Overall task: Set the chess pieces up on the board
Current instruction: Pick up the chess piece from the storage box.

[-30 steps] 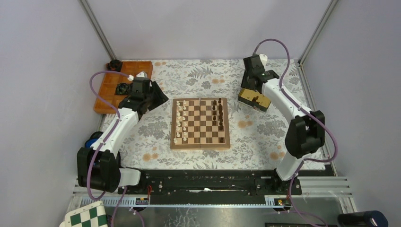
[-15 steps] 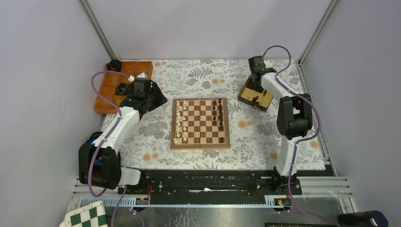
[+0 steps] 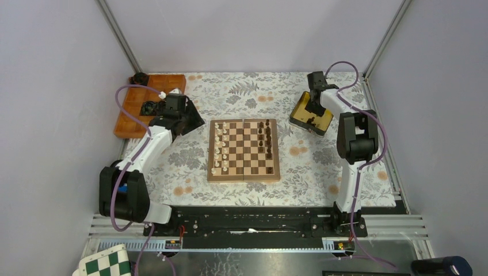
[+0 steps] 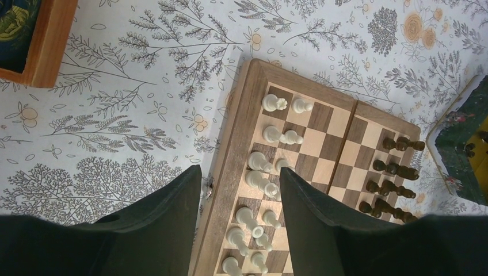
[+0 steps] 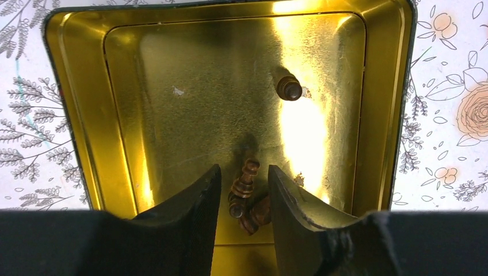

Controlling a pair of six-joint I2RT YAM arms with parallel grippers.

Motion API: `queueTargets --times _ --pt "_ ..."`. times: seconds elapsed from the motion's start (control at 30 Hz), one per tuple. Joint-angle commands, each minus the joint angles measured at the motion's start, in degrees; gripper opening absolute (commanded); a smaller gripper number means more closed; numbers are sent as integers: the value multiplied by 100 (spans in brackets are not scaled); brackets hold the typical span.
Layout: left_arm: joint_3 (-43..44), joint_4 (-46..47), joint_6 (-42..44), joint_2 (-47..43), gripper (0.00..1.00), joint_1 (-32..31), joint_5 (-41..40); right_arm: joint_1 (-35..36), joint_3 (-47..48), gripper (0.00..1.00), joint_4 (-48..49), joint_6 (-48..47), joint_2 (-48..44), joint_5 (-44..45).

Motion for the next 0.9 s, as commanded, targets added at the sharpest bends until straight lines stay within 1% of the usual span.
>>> queueTargets --times 0.0,0.87 --pt "205 76 149 124 60 18 -129 -27 211 42 126 122 74 75" --pt "230 90 190 279 59 103 -72 -128 114 38 184 255 359 -134"
